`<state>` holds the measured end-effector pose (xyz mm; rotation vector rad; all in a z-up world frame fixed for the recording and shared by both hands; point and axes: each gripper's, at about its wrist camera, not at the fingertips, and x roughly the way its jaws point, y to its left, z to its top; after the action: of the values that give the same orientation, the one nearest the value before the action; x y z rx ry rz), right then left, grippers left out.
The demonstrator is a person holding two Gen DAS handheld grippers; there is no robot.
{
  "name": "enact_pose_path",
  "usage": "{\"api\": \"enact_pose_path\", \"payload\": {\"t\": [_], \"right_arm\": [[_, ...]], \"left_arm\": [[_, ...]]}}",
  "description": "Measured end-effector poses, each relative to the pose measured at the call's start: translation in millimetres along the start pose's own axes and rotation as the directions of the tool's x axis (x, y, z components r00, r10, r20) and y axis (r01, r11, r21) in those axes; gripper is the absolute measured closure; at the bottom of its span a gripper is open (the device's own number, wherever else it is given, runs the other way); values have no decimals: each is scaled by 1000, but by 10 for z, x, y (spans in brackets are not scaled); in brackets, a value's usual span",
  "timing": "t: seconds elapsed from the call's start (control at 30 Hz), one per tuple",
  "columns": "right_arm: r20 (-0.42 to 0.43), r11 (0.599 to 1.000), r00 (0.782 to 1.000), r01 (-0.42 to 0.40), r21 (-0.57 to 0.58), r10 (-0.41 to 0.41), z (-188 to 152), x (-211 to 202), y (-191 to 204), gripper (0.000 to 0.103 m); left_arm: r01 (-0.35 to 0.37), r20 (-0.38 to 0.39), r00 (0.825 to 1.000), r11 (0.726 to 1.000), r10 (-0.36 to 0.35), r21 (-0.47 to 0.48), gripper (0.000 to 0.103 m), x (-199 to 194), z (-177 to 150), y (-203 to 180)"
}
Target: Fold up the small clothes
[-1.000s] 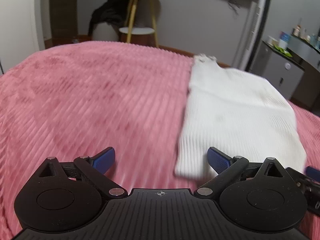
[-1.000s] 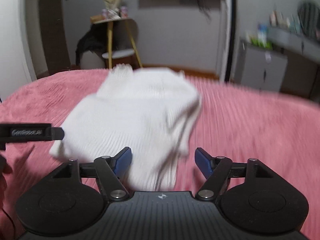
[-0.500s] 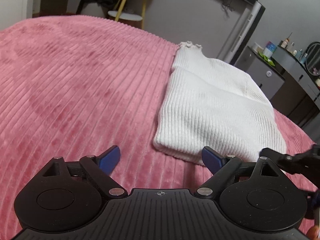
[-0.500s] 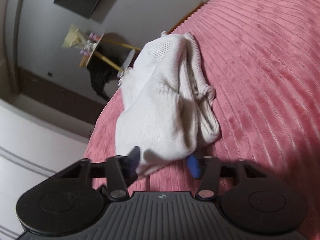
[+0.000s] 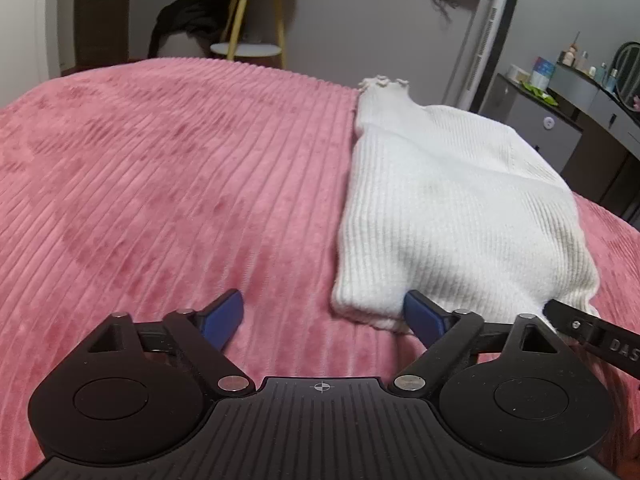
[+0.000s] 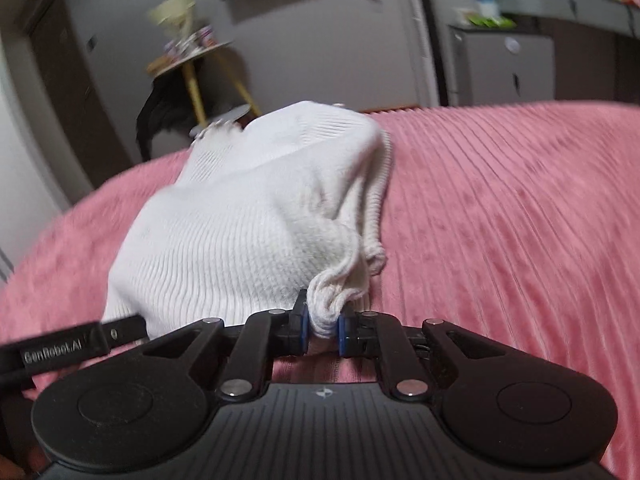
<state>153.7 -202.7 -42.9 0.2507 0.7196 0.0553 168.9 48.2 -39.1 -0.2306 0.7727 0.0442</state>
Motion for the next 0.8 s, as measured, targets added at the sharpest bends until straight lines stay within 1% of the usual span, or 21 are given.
{"api": "enact_pose_path", "payload": {"t": [0.07, 0.13, 0.17, 0.2, 0.23, 0.27, 0.3, 0.33, 0.37, 0.4, 0.5, 0.6, 0.7, 0.8], "right_arm": [[-22, 1000, 999, -24, -14, 24, 50, -64, -22, 88], [-42, 1000, 999, -17, -10, 17, 104, -180, -48, 83], [-42, 1000, 999, 21, -23, -22, 116, -251, -32, 59], [-40, 995, 995, 89, -41, -90, 117, -326, -8, 28], [-38, 993, 993, 109, -48, -111, 97, -403, -6, 22], [-45, 995, 995, 88, -50, -90, 85, -465, -4, 22], [-66, 998, 997, 47, -47, -50, 68, -531, -2, 18], [-90, 998, 995, 30, -52, -35, 55, -570, 11, 15], [-111, 997, 993, 33, -70, -41, 33, -619, 35, 7], [-123, 995, 991, 45, -88, -56, 8, -687, 109, 4], [-141, 990, 987, 56, -130, -74, -42, -833, 206, 4], [-156, 975, 980, 92, -203, -125, -22, -883, 376, 4], [-154, 956, 974, 118, -270, -163, 10, -942, 550, 4], [-182, 952, 971, 96, -291, -154, 51, -994, 645, 4]], "left_arm": [[-1, -11, 1000, 1000, 1, -13, 9, -44, 7, 35], [-38, -24, 999, 999, 38, -2, 7, -89, 4, 32], [-68, -34, 997, 998, 68, 7, 7, -103, 4, 18], [-95, -55, 994, 995, 96, 21, 7, -110, 8, 1], [-113, -84, 990, 993, 115, 35, 7, -119, 17, -24], [-118, -101, 987, 992, 122, 45, 7, -157, 23, -47], [-112, -108, 987, 993, 116, 48, 7, -221, 15, -61], [-103, -114, 988, 994, 108, 48, 6, -290, 0, -60], [-101, -122, 987, 994, 106, 47, 6, -356, -17, -57], [-105, -133, 985, 993, 111, 45, 5, -416, -28, -54], [-126, -169, 976, 990, 135, 59, 3, -543, -32, -45], [-146, -203, 967, 987, 157, 68, 3, -591, 17, -51], [-119, -214, 968, 991, 130, 65, 3, -680, 55, -67], [-122, -200, 970, 988, 139, 94, 3, -760, 81, -117]]}}
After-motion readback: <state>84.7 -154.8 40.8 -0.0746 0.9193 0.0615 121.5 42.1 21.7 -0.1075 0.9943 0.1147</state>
